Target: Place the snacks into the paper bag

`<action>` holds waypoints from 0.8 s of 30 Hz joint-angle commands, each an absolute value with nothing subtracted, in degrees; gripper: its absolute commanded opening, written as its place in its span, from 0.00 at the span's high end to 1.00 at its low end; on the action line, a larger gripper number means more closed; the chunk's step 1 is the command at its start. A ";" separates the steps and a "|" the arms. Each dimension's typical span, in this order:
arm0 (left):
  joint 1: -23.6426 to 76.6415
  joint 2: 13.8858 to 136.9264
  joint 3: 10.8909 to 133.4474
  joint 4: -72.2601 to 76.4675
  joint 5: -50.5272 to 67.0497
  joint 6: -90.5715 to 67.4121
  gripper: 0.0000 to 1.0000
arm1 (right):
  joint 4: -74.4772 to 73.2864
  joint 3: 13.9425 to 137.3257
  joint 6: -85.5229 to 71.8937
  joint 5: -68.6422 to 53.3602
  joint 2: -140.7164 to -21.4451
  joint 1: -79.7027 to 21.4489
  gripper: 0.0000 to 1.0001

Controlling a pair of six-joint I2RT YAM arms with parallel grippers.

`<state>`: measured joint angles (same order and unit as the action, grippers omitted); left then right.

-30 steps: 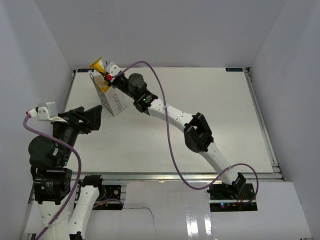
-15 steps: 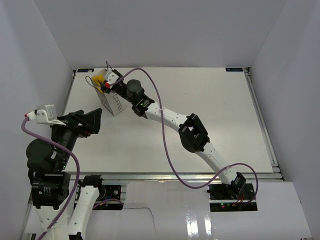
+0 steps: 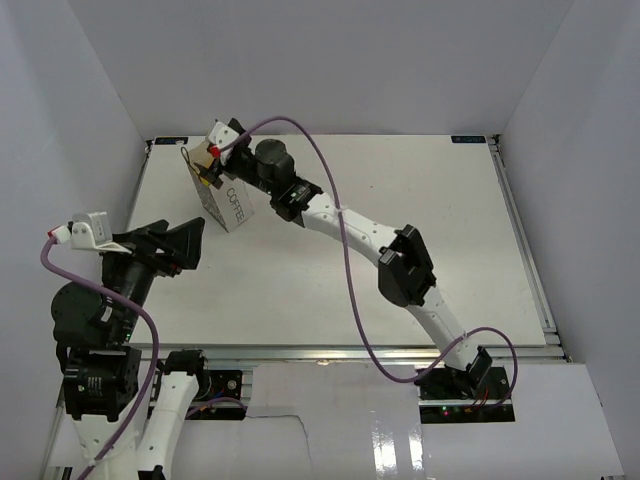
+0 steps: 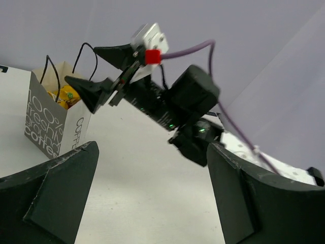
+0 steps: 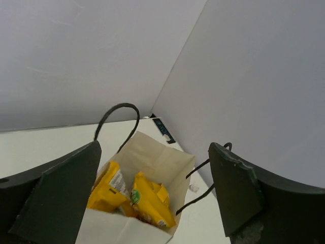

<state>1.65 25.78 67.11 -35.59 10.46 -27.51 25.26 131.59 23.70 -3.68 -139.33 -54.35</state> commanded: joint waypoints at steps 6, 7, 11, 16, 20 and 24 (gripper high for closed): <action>1.49 30.76 57.94 -28.75 21.08 -27.69 0.02 | -7.89 114.47 10.65 -20.89 -108.86 -42.47 0.10; 1.49 31.46 56.88 -27.52 21.79 -27.60 0.02 | -9.30 109.82 10.20 -24.49 -106.11 -37.40 0.10; 1.49 33.48 52.22 -22.25 23.38 -26.90 0.02 | -11.15 91.17 9.58 -22.08 -95.03 -25.07 0.10; 1.49 38.84 48.52 -14.86 26.53 -26.98 0.02 | -14.76 78.68 10.11 -8.01 -83.51 -15.65 0.10; 1.49 44.11 46.85 -9.68 27.68 -27.42 0.02 | -15.38 70.85 9.85 -3.00 -76.48 -11.96 0.10; 1.49 46.75 45.97 -7.21 27.69 -27.95 0.02 | -18.10 68.03 8.62 2.87 -72.87 -9.50 0.10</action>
<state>1.65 46.30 46.59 -12.25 26.06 -27.68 -18.06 68.40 10.00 -3.62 -76.05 -10.87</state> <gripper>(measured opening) 0.979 0.900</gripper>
